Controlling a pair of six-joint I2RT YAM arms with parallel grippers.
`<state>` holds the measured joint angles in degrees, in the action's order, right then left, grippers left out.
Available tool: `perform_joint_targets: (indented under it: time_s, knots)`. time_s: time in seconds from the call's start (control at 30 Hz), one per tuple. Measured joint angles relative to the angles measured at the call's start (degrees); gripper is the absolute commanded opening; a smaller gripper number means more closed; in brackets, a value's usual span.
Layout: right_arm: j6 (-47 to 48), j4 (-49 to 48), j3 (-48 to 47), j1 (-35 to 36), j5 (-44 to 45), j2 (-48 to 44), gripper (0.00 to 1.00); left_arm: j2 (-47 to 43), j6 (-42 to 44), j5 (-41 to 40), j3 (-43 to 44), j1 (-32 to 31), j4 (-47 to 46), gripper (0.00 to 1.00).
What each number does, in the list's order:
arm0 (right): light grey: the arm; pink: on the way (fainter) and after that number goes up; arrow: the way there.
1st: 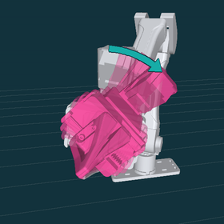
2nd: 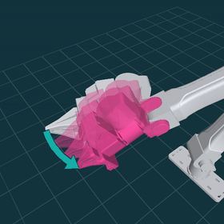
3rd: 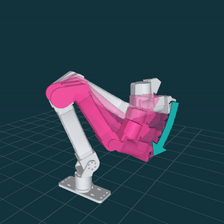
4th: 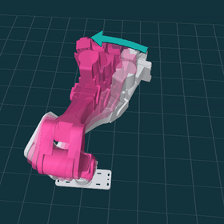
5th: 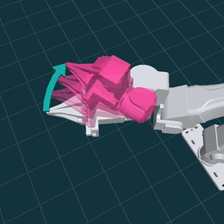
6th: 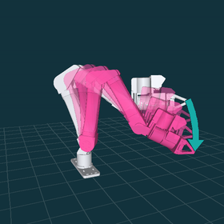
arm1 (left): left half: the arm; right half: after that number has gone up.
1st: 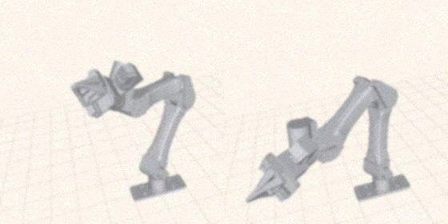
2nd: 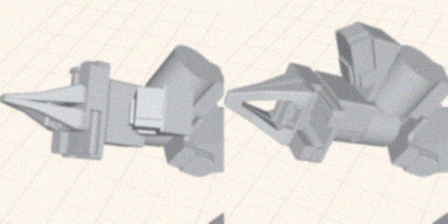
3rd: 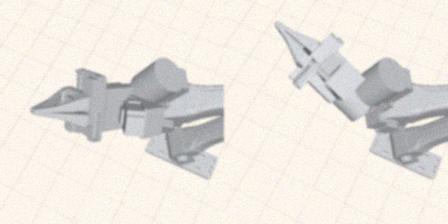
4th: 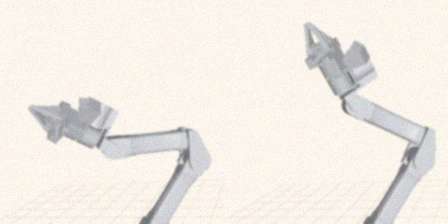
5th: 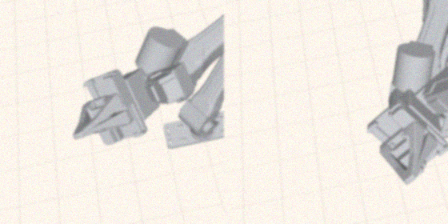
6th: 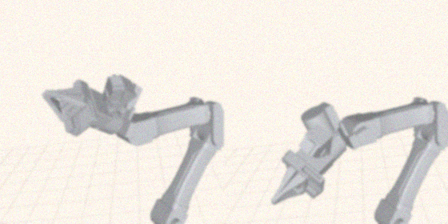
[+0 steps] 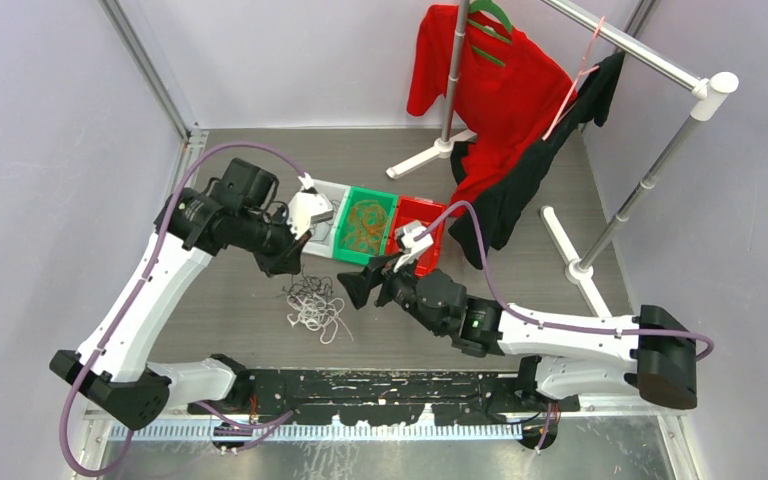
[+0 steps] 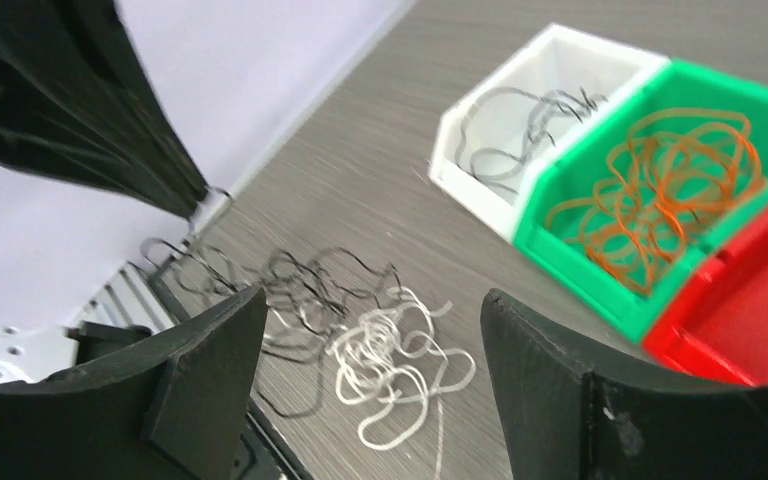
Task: Untangle the cables
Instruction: Untie the cable.
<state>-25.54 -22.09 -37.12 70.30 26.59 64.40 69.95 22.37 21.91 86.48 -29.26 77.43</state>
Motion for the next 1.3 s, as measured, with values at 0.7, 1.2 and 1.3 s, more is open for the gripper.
perform_joint_targets:
  time_s: [0.7, 1.2, 1.3]
  knots:
    - [9.1, -4.1, -13.0, 0.5, -0.6, 18.7, 0.73, -4.0, 4.7, 8.7, 3.1, 0.0, 4.8, 0.00]
    - [10.5, -5.9, -7.1, 0.6, 7.3, 14.6, 0.71, -4.1, 8.5, 9.3, 5.0, 0.0, 6.7, 0.00]
    - [10.6, -4.5, -4.0, 0.6, 7.1, 7.3, 0.74, -5.0, 8.0, 7.6, 3.7, 0.0, 4.4, 0.00]
